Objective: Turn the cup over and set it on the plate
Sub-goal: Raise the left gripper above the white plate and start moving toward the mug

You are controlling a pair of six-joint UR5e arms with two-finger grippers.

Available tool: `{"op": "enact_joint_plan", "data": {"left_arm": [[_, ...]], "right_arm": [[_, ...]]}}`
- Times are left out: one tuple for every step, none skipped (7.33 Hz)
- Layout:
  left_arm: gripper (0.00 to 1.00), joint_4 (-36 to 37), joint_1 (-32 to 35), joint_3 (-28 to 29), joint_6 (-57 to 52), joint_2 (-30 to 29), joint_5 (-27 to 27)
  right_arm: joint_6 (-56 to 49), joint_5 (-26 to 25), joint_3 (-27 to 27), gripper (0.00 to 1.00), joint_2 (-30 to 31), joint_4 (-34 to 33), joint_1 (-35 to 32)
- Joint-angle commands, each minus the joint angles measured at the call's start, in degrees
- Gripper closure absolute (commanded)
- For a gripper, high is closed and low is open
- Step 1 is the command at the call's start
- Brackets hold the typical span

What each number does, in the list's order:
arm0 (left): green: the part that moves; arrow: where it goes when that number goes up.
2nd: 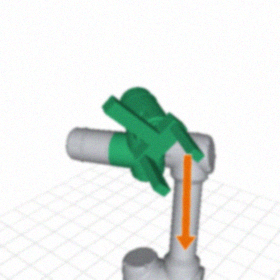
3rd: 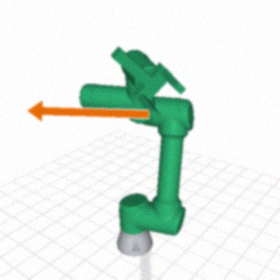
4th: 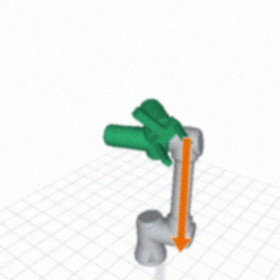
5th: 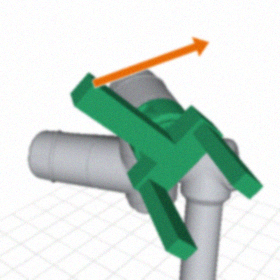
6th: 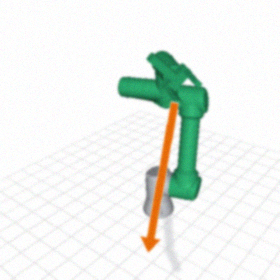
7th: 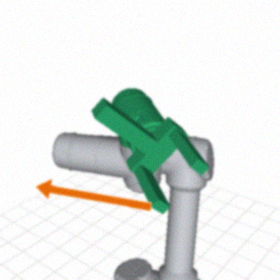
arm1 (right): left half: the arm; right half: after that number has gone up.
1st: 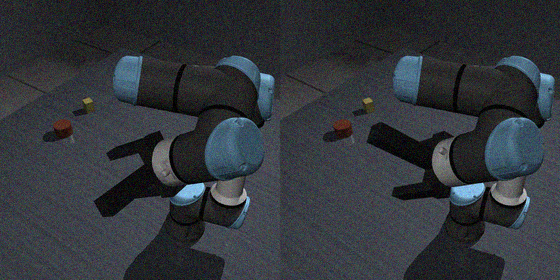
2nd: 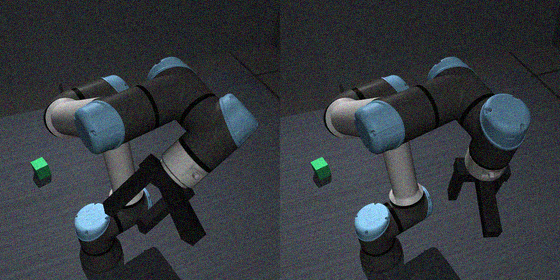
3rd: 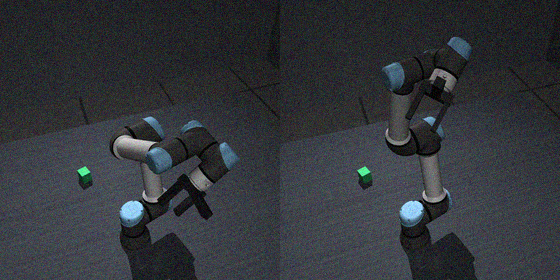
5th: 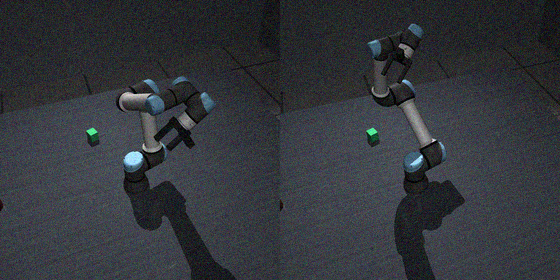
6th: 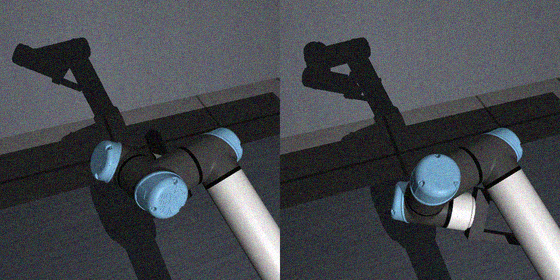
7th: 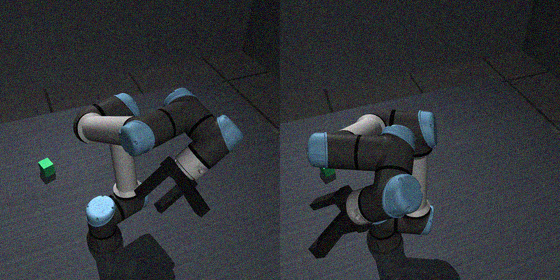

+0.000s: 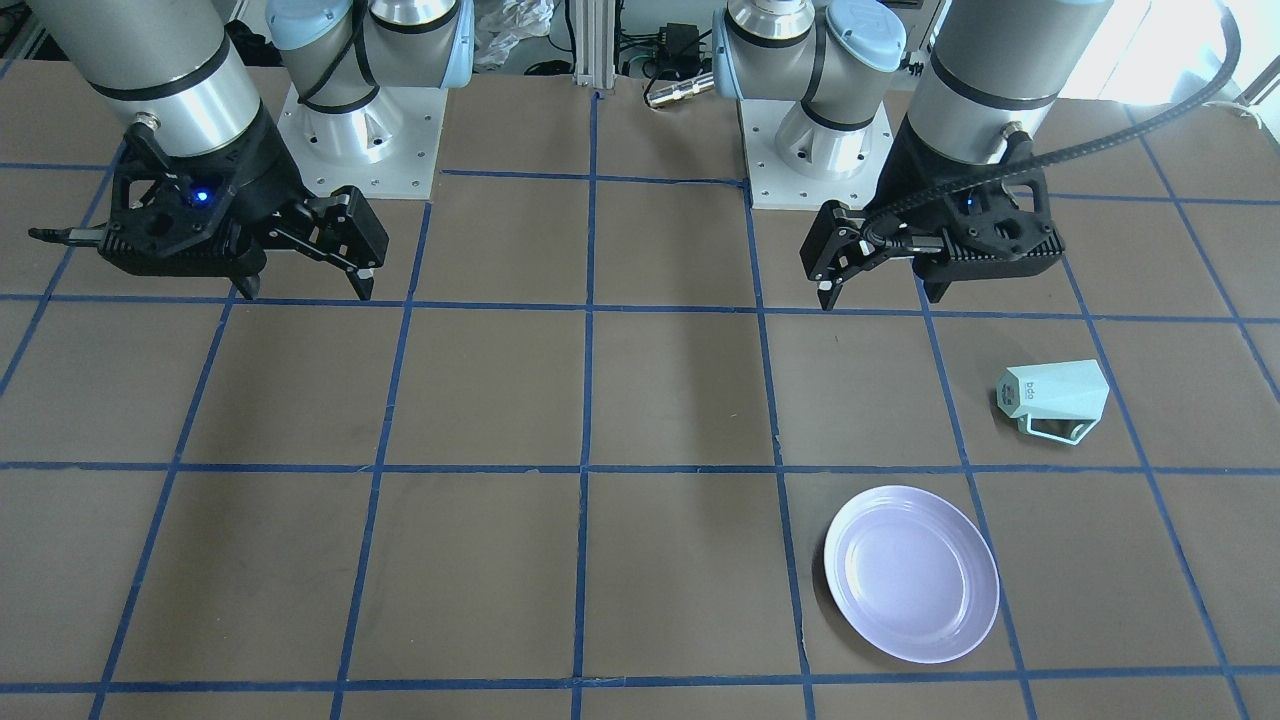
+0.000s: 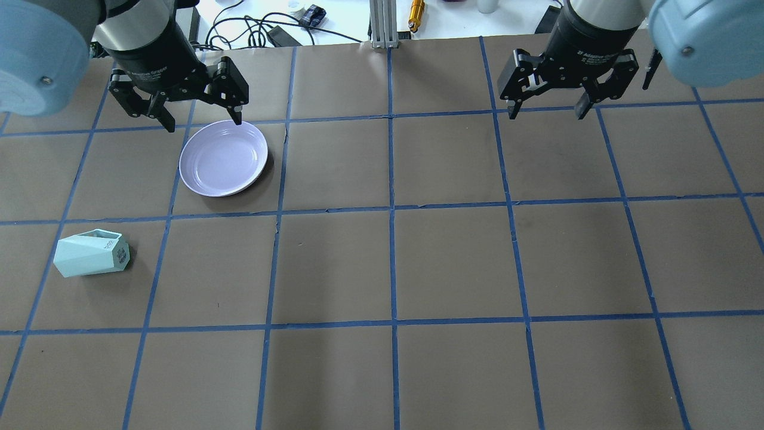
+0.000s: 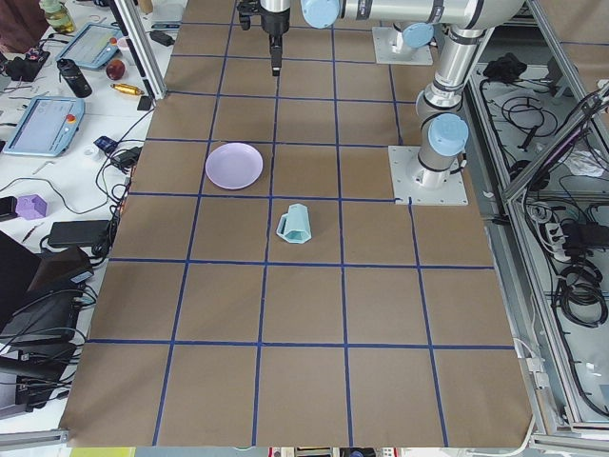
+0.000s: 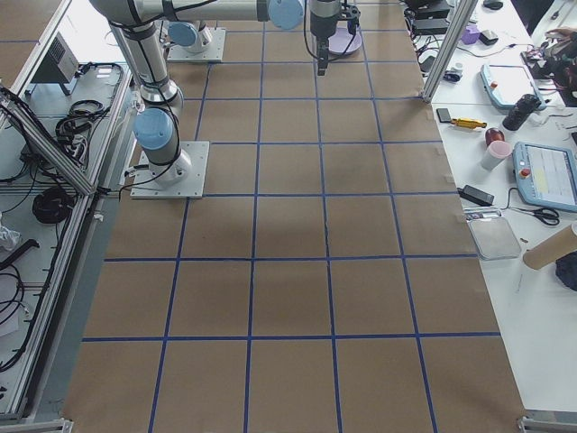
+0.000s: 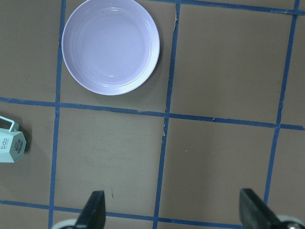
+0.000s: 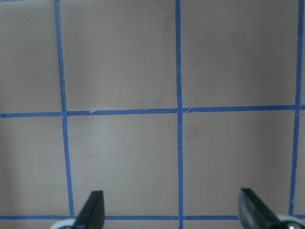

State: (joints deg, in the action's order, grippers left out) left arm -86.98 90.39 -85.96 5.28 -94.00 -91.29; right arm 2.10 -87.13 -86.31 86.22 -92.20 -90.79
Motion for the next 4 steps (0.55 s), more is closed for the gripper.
{"op": "enact_joint_plan", "data": {"left_arm": [[0.0, 0.67, -0.3, -0.17, -0.54, -1.01, -0.11], [0.0, 0.67, -0.56, -0.79, -0.8, -0.66, -0.64], [0.0, 0.58, -2.57, -0.88, -1.06, -0.83, -3.86], [0.0, 0.41, -6.68, -1.32, -4.02, -0.84, -5.29]], "right_arm": [[-0.08, -0.06, 0.0, 0.0, 0.0, 0.0, 0.0], [0.01, 0.03, 0.0, 0.0, 0.0, 0.0, 0.0], [-0.08, -0.06, 0.0, 0.0, 0.0, 0.0, 0.0], [-0.08, -0.06, 0.0, 0.0, 0.0, 0.0, 0.0]]}}
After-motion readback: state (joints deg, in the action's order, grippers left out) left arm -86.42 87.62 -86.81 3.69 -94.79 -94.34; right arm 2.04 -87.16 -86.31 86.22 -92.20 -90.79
